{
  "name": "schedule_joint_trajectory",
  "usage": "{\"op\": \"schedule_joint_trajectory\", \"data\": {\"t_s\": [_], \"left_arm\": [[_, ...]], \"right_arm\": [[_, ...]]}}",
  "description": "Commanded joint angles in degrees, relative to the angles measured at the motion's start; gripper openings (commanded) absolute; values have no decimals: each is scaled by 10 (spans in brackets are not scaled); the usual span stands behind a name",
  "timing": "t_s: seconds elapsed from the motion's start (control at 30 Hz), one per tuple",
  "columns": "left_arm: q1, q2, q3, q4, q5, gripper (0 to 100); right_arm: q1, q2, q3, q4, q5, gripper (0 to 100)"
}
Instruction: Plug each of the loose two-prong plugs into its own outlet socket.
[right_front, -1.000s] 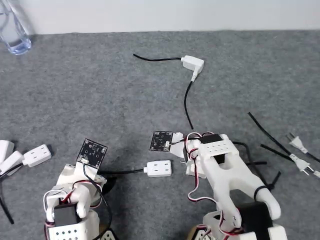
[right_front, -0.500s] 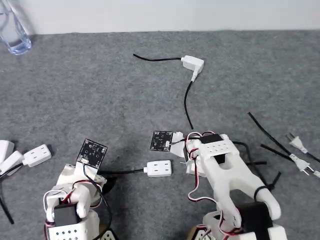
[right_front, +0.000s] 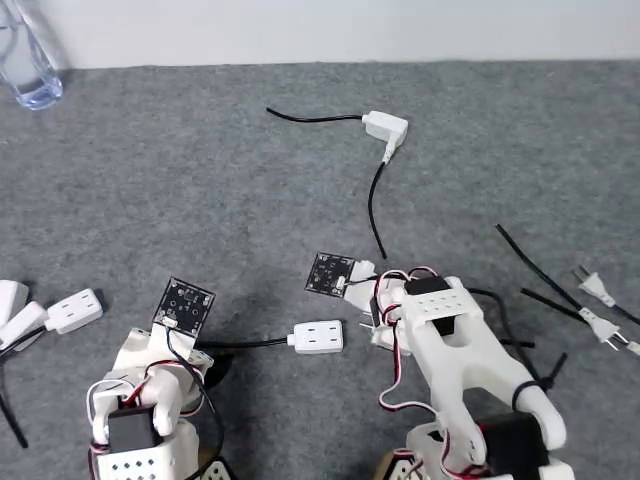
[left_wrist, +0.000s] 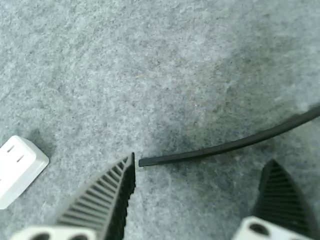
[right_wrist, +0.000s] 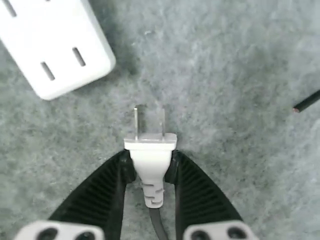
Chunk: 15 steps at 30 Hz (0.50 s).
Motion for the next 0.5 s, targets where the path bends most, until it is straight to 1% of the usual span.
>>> {"op": "schedule_joint_trajectory", "data": {"t_s": [0.0, 0.13, 0.47], "left_arm": [[0, -10, -3, -2, 4, 372], [0, -10, -3, -2, 4, 372], [0, -10, -3, -2, 4, 372]], "right_arm": [[13, 4, 6, 15, -11, 9], [2, 4, 5, 16, -8, 9], [6, 3, -7, -1, -11, 9]]}}
